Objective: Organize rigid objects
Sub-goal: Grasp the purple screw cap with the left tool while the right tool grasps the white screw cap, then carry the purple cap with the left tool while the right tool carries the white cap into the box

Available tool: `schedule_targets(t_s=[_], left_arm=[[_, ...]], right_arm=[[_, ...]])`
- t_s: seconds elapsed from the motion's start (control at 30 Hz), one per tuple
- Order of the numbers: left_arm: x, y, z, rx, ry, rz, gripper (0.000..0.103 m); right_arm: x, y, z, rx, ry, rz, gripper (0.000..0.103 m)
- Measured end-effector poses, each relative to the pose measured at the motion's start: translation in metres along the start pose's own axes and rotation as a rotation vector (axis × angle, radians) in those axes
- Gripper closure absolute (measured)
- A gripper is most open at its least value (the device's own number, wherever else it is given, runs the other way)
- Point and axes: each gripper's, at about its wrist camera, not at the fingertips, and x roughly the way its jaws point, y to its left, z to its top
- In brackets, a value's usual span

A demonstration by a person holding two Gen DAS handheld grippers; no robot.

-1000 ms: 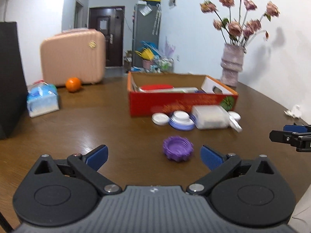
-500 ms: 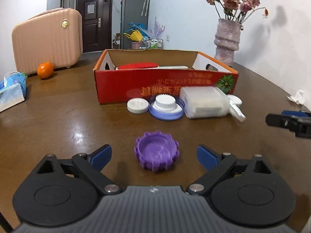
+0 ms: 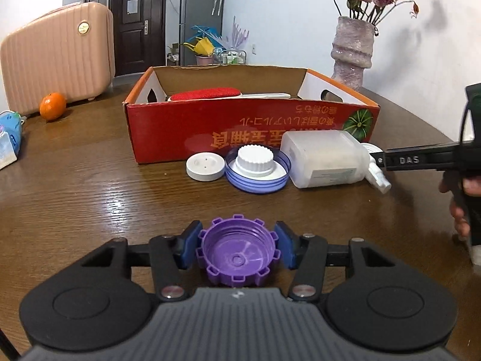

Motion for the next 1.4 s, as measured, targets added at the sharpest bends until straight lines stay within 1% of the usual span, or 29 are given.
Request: schedule_targets(t_s=[0.03, 0.07, 0.1, 0.2, 0.3, 0.47, 0.63, 0.83, 1.0, 1.13, 1.23, 1.3, 1.4], left_arm=[[0.000, 0.000, 0.000, -0.001, 0.000, 0.002, 0.050], [0.000, 0.000, 0.000, 0.000, 0.000, 0.004, 0.050], [0.000, 0.000, 0.000, 0.001, -0.002, 0.005, 0.050], [-0.001, 0.002, 0.000, -0.013, 0.001, 0.012, 0.050], [-0.010, 0.002, 0.000, -0.012, -0.013, 0.032, 0.050], [-0.044, -0.001, -0.003, -0.004, -0.071, 0.045, 0.050], [-0.082, -0.011, -0.007, 0.020, -0.126, 0.056, 0.050], [-0.120, -0.026, -0.011, 0.045, -0.186, 0.038, 0.050], [-0.138, -0.033, -0.014, 0.060, -0.210, 0.026, 0.050], [-0.140, -0.031, -0.012, 0.047, -0.215, 0.020, 0.050], [-0.134, -0.027, -0.008, 0.040, -0.211, 0.025, 0.050], [-0.128, -0.023, -0.001, 0.030, -0.211, 0.024, 0.050], [-0.117, -0.014, 0.017, 0.021, -0.220, 0.000, 0.050]], right_arm=[[0.003, 0.000, 0.003, 0.003, -0.002, -0.005, 0.057], [0.006, -0.001, 0.005, 0.016, -0.006, -0.006, 0.059], [0.008, -0.002, 0.007, 0.026, -0.009, -0.002, 0.063], [0.008, -0.002, 0.008, 0.030, -0.010, 0.004, 0.064], [-0.003, -0.004, 0.004, 0.046, -0.024, 0.000, 0.064], [-0.045, -0.003, -0.011, 0.055, -0.069, 0.023, 0.063], [-0.097, 0.005, -0.030, 0.064, -0.099, 0.041, 0.063], [-0.157, 0.035, -0.062, 0.020, -0.131, 0.132, 0.064], [-0.187, 0.048, -0.076, 0.011, -0.161, 0.169, 0.064], [-0.194, 0.050, -0.075, 0.003, -0.175, 0.177, 0.063], [-0.191, 0.048, -0.074, 0.006, -0.178, 0.188, 0.063], [-0.184, 0.047, -0.070, 0.008, -0.172, 0.193, 0.063], [-0.174, 0.046, -0.059, 0.006, -0.173, 0.211, 0.063]])
